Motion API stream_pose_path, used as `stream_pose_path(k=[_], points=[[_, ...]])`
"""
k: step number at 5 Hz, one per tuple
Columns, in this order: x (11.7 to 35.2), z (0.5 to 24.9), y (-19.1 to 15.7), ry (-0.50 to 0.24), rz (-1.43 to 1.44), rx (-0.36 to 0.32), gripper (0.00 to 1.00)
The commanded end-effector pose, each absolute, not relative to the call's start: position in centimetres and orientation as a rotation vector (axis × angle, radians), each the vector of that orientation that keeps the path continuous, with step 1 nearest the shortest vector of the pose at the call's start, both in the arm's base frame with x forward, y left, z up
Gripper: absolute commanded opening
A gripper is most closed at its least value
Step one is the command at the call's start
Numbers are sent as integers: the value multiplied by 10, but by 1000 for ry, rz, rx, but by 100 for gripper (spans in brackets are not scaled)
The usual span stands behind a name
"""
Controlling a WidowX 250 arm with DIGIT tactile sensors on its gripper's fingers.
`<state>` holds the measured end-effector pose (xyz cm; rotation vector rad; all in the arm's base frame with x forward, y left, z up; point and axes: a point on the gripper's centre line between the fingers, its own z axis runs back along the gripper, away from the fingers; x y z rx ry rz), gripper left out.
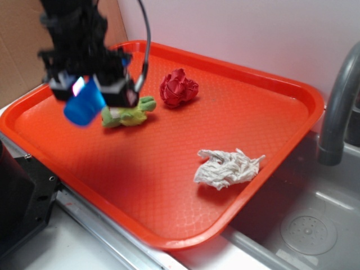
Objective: Grab the blue bottle.
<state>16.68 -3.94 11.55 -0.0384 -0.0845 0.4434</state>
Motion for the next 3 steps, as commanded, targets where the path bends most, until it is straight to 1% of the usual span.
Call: stream_pose_path(k=[1,2,3], points=[[171,195,-37,-140,352,-23,0],[171,213,-33,-154,322,-49,0],[174,215,-28,-115,341,-90,0]])
